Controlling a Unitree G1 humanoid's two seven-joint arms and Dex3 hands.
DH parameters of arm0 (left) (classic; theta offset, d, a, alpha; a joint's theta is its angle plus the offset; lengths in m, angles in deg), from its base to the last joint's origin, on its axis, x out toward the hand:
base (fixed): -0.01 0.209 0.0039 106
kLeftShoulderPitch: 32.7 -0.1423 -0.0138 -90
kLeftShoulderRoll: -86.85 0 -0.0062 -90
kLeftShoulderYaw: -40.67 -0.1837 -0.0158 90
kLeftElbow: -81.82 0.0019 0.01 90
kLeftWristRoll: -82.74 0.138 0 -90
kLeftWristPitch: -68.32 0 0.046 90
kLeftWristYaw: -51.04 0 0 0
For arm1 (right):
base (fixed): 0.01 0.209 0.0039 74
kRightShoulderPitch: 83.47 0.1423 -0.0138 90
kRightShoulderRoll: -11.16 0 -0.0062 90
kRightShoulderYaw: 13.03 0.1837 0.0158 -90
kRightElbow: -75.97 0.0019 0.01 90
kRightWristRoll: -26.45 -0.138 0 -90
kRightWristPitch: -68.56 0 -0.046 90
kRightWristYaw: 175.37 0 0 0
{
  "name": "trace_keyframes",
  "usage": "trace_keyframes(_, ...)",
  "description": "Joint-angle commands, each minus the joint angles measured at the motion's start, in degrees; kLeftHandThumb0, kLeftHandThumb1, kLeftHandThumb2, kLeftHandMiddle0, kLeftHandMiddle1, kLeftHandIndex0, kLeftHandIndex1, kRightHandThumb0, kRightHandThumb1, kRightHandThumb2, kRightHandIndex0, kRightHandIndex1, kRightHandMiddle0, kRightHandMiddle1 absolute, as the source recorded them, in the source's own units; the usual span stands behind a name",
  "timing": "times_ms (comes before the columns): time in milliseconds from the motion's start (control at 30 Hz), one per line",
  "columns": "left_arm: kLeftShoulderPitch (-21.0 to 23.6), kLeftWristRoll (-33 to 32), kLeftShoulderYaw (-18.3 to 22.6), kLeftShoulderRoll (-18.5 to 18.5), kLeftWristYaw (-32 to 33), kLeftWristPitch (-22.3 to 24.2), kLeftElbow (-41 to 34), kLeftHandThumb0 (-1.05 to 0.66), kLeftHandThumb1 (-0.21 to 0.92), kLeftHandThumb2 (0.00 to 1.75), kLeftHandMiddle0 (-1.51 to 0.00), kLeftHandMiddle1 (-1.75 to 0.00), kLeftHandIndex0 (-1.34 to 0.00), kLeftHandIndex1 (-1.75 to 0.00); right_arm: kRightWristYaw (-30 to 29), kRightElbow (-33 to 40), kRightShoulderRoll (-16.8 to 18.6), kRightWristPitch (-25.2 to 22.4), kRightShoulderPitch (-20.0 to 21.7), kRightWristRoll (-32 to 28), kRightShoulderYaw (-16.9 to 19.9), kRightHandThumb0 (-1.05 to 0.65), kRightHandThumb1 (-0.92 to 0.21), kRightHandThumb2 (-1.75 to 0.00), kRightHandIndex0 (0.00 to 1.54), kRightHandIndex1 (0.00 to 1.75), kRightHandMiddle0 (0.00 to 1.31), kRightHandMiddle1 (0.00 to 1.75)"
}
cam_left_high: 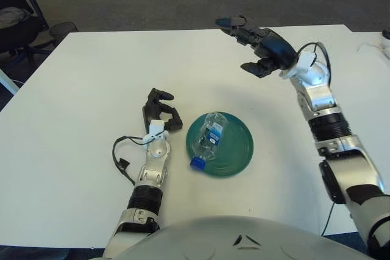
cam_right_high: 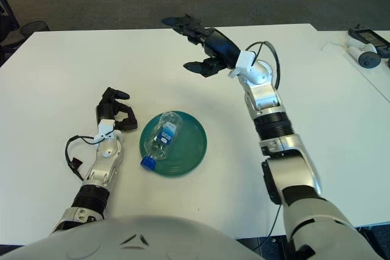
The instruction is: Put the bottle into the plate.
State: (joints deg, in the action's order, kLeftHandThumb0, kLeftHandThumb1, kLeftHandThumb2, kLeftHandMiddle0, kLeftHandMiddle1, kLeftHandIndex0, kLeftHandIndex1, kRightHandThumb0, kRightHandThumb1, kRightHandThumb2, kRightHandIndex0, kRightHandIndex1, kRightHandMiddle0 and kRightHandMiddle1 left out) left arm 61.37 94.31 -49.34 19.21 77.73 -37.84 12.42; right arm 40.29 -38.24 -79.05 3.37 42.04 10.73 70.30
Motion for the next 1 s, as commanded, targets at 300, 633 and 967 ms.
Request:
trace_keyframes(300,-3.3,-0.4,0.7,0.8,0.6,3.9,-0.6,0.0,-0.05,1.73,-0.87,-1.75,-0.67,-1.75,-3.8,2.6,9.5,-1.7,-4.7,-5.5,7.4,-0.72,-0.92,-0.46,0.25,0.05,0.0,0.8)
trace_keyframes(633,-4.0,0.5,0.4,0.9,1.1,5.0,-2.0,0.0,-0.04,1.72,-0.86,-1.74,-0.66,-1.75,-16.2,6.7,14.3,-1.4,-11.7,2.3,7.9,-0.64,-0.92,-0.63,0.3,0.05,0.0,0.91)
trace_keyframes(967,-4.6,0.5,0.1,0.6,0.5,5.3,-3.2,0.0,-0.05,1.73,-0.88,-1.72,-0.67,-1.75,-19.4,8.8,16.7,-5.4,-17.8,3.7,6.7,-0.53,-0.92,-0.65,0.34,0.05,0.0,0.99)
